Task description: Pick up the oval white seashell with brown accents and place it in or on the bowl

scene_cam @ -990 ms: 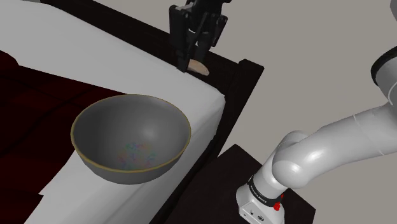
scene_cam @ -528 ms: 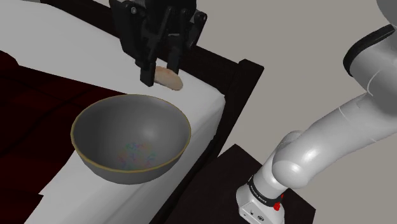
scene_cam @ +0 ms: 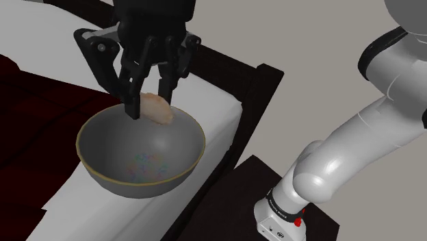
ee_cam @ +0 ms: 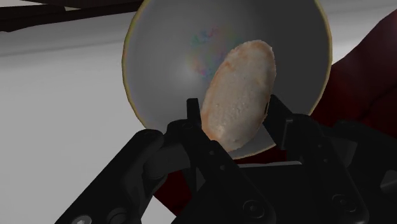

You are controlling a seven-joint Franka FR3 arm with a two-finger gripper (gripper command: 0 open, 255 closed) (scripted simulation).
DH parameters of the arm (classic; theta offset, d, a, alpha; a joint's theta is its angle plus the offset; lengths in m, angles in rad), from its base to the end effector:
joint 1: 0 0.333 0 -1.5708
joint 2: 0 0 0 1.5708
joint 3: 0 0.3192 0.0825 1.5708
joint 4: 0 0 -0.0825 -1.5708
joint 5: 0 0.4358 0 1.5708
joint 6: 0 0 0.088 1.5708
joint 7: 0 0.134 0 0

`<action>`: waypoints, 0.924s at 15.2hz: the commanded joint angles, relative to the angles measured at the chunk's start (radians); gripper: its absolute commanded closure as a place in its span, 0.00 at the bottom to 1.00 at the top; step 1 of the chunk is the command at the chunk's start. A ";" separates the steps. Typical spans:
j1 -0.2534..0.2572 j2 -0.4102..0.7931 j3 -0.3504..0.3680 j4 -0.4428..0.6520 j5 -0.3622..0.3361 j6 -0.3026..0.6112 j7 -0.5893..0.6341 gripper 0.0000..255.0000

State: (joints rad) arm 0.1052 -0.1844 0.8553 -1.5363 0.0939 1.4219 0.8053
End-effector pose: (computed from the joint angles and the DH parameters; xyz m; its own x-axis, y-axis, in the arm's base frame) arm 0.2691 0.4832 0.6713 0.9862 0.1612 0.0374 0.1602 -0.9867 0.0276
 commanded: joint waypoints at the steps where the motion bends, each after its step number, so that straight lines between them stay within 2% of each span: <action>1: 0.002 -0.018 -0.008 -0.042 0.012 0.030 -0.008 1.00; 7: 0.009 -0.060 -0.024 -0.153 0.040 0.110 -0.030 1.00; 14: 0.009 -0.060 -0.024 -0.153 0.040 0.109 -0.029 1.00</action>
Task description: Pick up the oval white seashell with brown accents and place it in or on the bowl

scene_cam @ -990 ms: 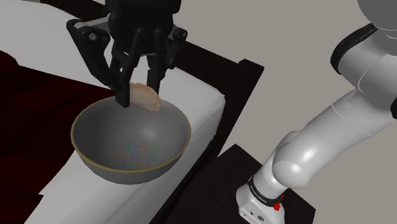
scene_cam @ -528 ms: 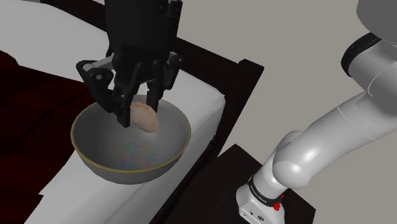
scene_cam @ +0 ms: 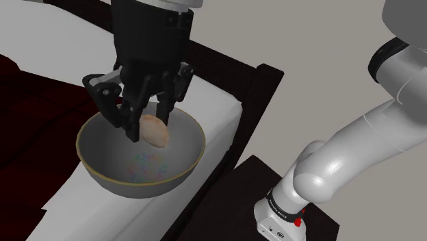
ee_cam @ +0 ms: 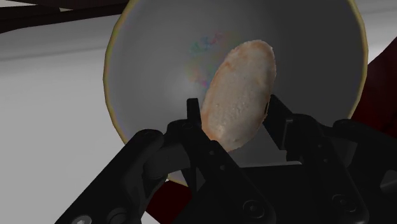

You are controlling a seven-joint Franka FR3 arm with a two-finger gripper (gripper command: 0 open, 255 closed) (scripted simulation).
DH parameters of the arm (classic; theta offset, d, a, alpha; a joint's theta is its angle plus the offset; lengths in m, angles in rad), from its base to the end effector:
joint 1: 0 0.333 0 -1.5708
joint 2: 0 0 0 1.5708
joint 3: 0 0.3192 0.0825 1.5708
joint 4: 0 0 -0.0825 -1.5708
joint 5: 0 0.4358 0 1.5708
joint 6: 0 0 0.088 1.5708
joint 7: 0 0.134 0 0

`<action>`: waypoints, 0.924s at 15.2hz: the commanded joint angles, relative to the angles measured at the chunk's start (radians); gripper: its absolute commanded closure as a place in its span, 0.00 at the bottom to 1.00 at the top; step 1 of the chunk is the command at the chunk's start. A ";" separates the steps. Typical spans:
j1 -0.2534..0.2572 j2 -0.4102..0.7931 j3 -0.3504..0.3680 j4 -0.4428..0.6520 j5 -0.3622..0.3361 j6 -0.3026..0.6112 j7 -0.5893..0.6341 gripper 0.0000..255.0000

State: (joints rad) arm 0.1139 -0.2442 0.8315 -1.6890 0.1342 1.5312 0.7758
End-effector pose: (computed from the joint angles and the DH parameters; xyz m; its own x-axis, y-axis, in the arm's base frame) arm 0.2705 0.4830 0.6247 0.9863 0.1609 0.0375 0.1600 -0.9868 0.0271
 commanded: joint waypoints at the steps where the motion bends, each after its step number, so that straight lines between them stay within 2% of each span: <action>1: 0.000 0.000 0.000 0.000 0.000 0.000 0.000 1.00; 2: 0.000 0.000 0.000 0.000 0.000 0.000 0.000 0.00; 7: 0.000 0.000 0.000 0.000 0.000 0.000 0.000 0.00; 11: -0.009 0.077 0.037 0.190 -0.051 -0.134 0.044 0.00; 14: -0.009 0.077 0.036 0.190 -0.052 -0.134 0.044 0.00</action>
State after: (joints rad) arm 0.1055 -0.1728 0.8651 -1.5087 0.0866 1.4035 0.8169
